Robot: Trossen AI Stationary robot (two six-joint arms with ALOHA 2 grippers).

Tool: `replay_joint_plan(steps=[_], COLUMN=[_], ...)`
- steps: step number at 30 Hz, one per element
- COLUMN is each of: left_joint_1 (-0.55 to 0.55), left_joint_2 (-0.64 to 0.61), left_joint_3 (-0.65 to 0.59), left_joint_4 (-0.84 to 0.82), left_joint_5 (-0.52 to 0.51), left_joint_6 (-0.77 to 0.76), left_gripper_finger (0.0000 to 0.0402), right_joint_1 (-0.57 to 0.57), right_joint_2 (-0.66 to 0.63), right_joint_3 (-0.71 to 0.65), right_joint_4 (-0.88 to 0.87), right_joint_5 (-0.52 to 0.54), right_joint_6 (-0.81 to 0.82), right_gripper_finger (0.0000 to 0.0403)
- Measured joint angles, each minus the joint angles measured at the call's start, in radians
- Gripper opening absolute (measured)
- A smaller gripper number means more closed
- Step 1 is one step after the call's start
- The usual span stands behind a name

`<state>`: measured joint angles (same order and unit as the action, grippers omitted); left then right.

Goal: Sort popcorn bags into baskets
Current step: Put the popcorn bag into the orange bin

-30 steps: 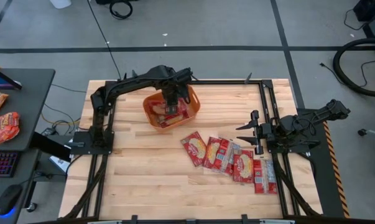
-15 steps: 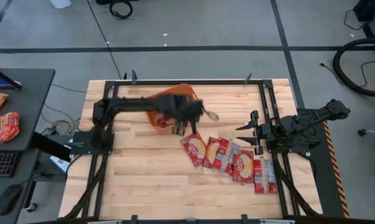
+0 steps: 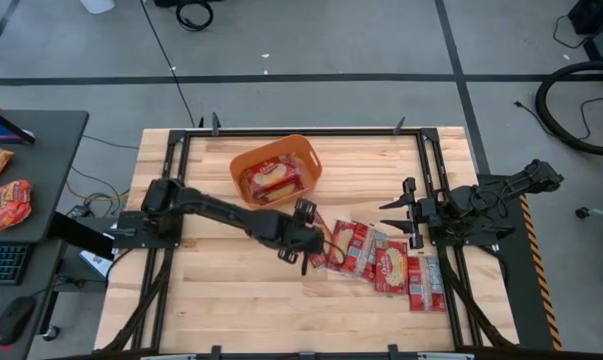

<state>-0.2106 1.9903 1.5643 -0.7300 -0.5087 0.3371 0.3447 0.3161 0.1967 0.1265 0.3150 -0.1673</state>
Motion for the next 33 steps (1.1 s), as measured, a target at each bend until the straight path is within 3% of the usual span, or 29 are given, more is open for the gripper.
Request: replay_joint_plan(steps=[7, 15, 23, 27, 33], left_joint_1=[-0.054, -0.107, -0.099, -0.095, -0.095], left_joint_2=[0.062, 0.135, 0.204, 0.224, 0.228], left_joint_3=[-0.01, -0.01, -0.009, -0.007, 0.011], left_joint_4=[0.059, 0.028, 0.025, 0.024, 0.003], left_joint_5=[-0.007, 0.005, -0.057, -0.105, -0.095], left_joint_6=[-0.062, 0.06, 0.081, 0.074, -0.002], left_gripper_finger=[0.0223, 0.022, 0.0206, 0.016, 0.0043], right_joint_1=[0.0, 0.0, 0.0, 0.0, 0.0], right_joint_2=[0.0, 0.006, 0.006, 0.006, 0.006], right_joint_3=[0.0, 0.0, 0.0, 0.0, 0.0], right_joint_4=[-0.001, -0.002, -0.001, -0.002, -0.002], right_joint_5=[0.003, 0.005, 0.005, 0.005, 0.005], right_joint_6=[0.0, 0.0, 0.0, 0.0, 0.0], right_gripper_finger=[0.0164, 0.0164, 0.0164, 0.0164, 0.0164])
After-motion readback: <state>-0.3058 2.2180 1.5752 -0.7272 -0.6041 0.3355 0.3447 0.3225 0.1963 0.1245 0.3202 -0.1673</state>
